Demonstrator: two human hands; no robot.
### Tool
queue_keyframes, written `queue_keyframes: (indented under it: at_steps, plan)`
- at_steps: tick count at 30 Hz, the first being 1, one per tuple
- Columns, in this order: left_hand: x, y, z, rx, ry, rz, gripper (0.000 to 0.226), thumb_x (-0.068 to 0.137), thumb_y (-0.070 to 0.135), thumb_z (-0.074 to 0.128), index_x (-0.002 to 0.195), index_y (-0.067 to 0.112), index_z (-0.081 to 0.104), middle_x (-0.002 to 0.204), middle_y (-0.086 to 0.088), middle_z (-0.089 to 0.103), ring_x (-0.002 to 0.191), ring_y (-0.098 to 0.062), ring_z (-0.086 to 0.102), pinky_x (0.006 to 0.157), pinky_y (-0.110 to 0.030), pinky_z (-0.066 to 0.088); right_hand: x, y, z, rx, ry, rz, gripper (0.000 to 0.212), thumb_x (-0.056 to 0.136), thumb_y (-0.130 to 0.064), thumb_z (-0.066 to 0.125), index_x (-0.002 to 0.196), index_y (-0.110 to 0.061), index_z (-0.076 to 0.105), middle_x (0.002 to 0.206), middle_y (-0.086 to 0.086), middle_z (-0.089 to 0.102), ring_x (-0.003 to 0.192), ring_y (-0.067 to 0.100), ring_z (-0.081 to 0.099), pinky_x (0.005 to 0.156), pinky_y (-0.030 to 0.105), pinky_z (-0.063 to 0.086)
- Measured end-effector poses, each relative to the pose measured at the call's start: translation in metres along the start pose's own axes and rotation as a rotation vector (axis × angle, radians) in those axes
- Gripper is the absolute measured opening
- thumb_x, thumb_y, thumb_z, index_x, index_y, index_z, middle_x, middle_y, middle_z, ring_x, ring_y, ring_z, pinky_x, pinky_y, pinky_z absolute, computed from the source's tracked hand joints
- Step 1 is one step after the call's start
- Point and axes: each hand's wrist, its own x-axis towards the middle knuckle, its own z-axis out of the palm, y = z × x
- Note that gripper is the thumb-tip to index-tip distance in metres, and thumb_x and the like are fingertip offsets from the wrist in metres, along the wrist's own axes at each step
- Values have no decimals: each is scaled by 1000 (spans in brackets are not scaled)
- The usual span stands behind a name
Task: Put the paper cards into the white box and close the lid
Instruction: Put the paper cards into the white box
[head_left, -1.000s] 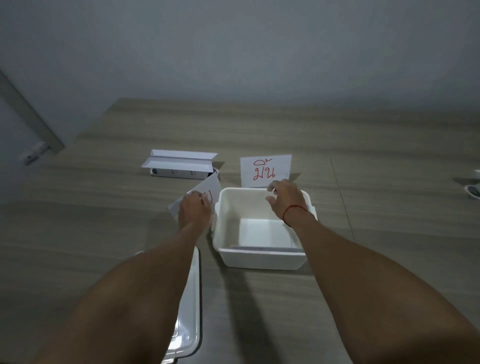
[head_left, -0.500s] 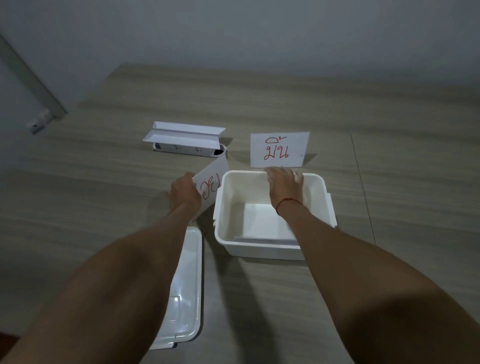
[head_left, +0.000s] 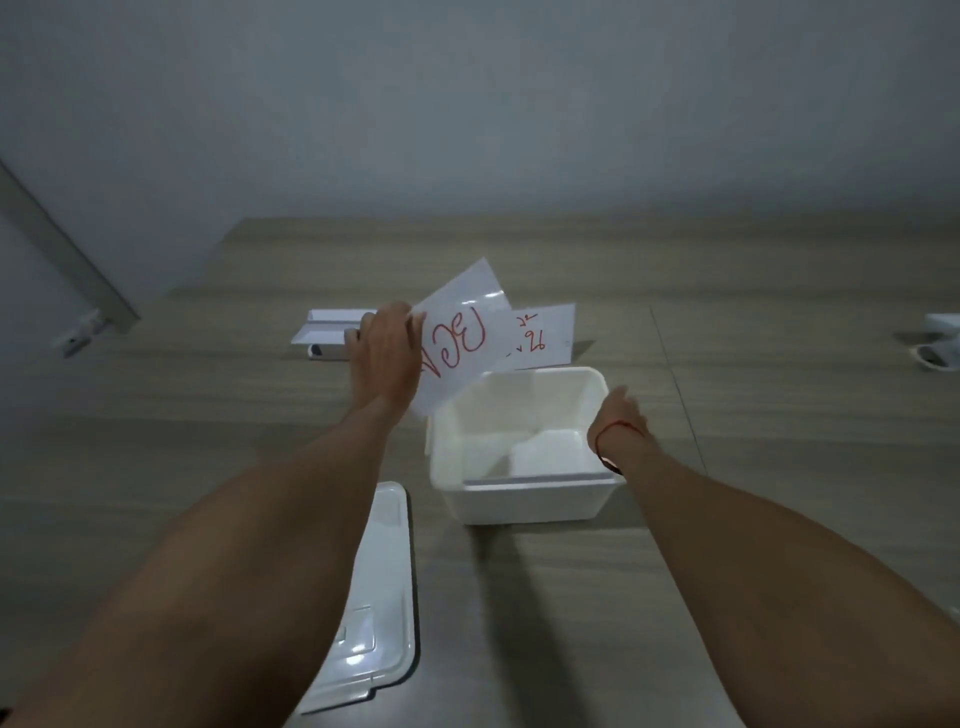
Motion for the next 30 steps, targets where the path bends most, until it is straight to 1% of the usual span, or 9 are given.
queue_keyframes:
  at_steps: [2,5,9,15,18,21,23,26,30]
  plan:
    - [-9,14,4,-40,-60,87,41,101,41,29,95,12,57,85,-4,55,81,-23,49,76,-32,30,-8,7,-3,36,9,26,46,96,-8,41,141,0,36,146,22,42,132,36,44,108,42,37]
    - [-29,34,15,-81,-156,217,38,102,40,30,94,13,55,86,-1,53,87,-25,52,81,-36,36,-15,15,-3,76,61,58,38,91,-3,48,128,2,52,134,22,56,122,36,56,98,38,46]
    - [-52,47,27,-123,-317,287,34,101,38,32,93,13,54,88,-1,58,87,-25,54,88,-38,44,-18,20,-3,90,68,78,39,90,-3,49,128,1,53,135,21,55,122,37,55,98,38,47]
    - [-91,31,42,-6,-714,337,36,101,37,34,106,12,59,110,-11,67,103,-32,59,88,-42,43,-21,21,-1,122,108,112,36,89,-1,47,124,3,55,133,21,56,120,37,56,96,38,48]
    - [-102,24,43,-109,-839,222,42,99,42,36,85,12,62,101,-12,70,97,-33,62,82,-41,46,-25,18,3,127,146,111,35,89,1,44,121,3,57,129,22,59,117,37,58,93,38,49]
    - [-97,23,36,-174,-777,99,58,98,47,35,69,5,62,87,-20,69,86,-36,63,73,-38,46,-25,14,5,132,151,116,34,90,0,43,121,2,58,128,21,59,116,37,59,93,38,49]
    - [-89,17,31,-150,-594,85,52,98,41,41,86,1,73,91,-20,70,87,-35,65,76,-40,52,-25,10,7,137,149,119,34,90,0,43,121,2,57,128,21,59,115,36,59,92,37,49]
    - [-77,3,31,-134,-371,-27,29,96,23,50,107,7,71,112,-14,66,106,-27,58,92,-39,50,-24,1,9,134,148,105,33,91,0,44,121,2,58,128,20,60,116,36,59,92,36,49]
    - [-59,-10,49,-182,-397,-217,35,97,15,48,131,7,52,129,-15,55,123,-30,48,105,-40,41,-6,-16,12,126,153,107,32,92,-2,45,121,0,59,127,19,60,115,35,60,92,38,50]
